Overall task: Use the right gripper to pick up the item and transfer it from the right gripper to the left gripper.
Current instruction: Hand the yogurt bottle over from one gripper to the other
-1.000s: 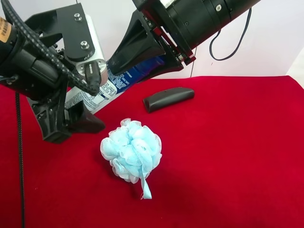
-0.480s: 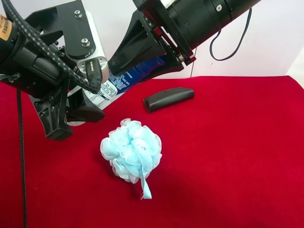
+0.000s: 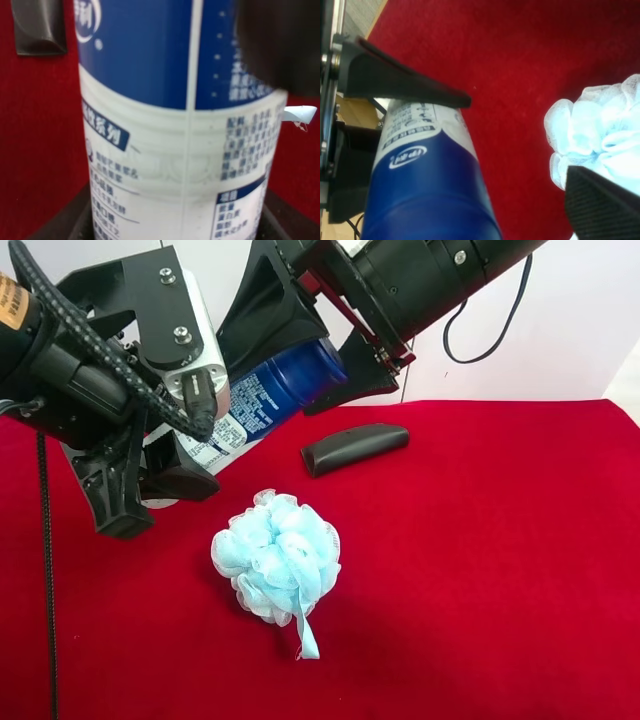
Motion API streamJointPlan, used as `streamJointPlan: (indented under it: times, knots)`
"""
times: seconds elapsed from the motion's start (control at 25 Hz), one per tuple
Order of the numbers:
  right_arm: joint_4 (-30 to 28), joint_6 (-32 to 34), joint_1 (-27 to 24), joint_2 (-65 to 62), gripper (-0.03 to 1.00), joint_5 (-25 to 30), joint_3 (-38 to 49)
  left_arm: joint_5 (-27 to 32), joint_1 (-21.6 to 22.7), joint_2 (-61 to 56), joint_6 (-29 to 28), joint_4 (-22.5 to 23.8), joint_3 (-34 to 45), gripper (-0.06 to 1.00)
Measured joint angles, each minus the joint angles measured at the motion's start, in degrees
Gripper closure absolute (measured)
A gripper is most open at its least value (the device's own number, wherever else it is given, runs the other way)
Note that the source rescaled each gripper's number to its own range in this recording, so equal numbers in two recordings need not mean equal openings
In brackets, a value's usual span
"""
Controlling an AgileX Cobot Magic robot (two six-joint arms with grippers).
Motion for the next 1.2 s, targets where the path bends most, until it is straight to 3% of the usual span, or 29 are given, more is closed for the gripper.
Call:
streamJointPlan:
  times: [0.28, 0.64, 1.2]
  knots:
    - [-0.74, 0.00, 0.00, -0.22, -0.03, 3.23, 0.00, 0.00, 0.00, 0.00, 0.00, 0.00, 0.00, 0.88]
    - [-5.87, 2.70, 0.00, -4.49, -0.03, 8.24, 0.00, 0.00, 0.00, 0.00, 0.00, 0.00, 0.00, 0.88]
    - [-24.30, 10.99, 0.00, -15.97, -0.03, 9.00, 0.47, 0.11, 0.00, 0.00, 0.00, 0.00, 0.00, 0.88]
